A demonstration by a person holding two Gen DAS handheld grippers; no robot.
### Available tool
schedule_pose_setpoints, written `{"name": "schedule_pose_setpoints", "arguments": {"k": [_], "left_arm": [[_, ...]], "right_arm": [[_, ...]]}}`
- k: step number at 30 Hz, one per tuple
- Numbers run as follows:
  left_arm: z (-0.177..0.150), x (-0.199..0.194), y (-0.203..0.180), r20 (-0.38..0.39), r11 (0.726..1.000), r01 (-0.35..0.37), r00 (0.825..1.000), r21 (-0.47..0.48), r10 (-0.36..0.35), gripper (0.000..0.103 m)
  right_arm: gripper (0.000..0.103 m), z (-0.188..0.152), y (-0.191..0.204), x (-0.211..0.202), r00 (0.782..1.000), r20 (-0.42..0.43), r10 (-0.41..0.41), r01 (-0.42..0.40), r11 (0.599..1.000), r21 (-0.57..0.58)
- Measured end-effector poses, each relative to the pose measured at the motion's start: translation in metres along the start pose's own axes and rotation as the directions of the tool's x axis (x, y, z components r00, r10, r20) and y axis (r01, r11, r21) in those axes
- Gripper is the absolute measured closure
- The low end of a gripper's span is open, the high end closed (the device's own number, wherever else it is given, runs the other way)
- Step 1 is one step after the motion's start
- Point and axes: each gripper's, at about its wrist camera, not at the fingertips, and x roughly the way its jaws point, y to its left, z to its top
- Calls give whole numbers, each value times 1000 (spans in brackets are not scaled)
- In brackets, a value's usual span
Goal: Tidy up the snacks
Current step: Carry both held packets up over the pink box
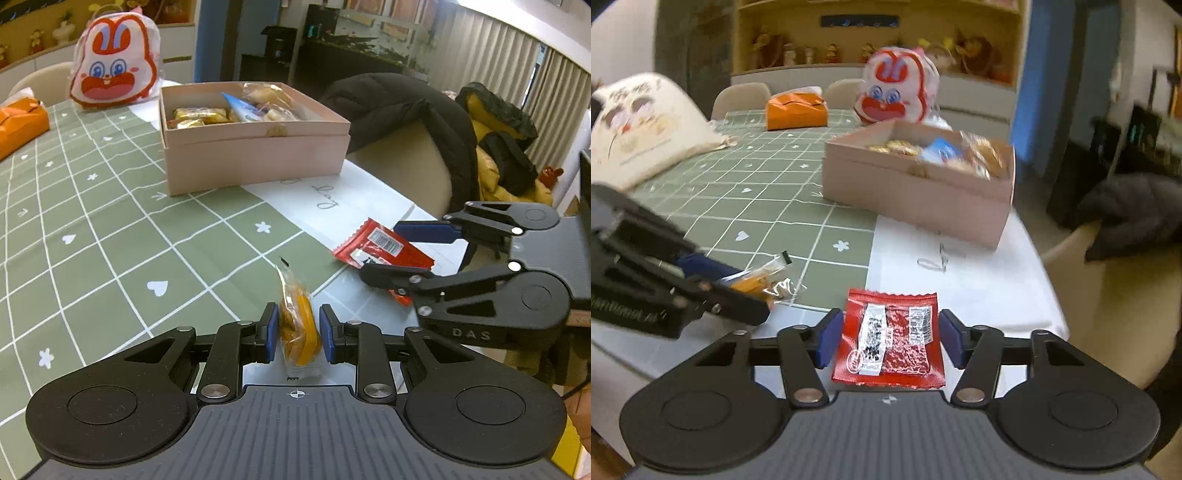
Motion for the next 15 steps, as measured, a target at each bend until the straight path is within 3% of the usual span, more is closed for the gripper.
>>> {"name": "schedule_pose_setpoints", "arguments": {"k": [6,10,12,15], "left_arm": [[4,-16,13,42,997,47,998,-55,-45,77],[30,-44,27,140,992,87,987,-88,-74,78],[52,-61,33,226,993,83,972,-84,-62,78],[93,-78,45,347,992,89,936,-89,-53,78]], "right_arm": [[53,9,1,-19,1000,25,12,-12,1000,-20],[54,30,-17,-35,996,67,53,-56,998,36],[54,52,-33,-47,991,116,73,-82,993,81],[53,93,-57,-62,976,211,61,-91,987,133]]}}
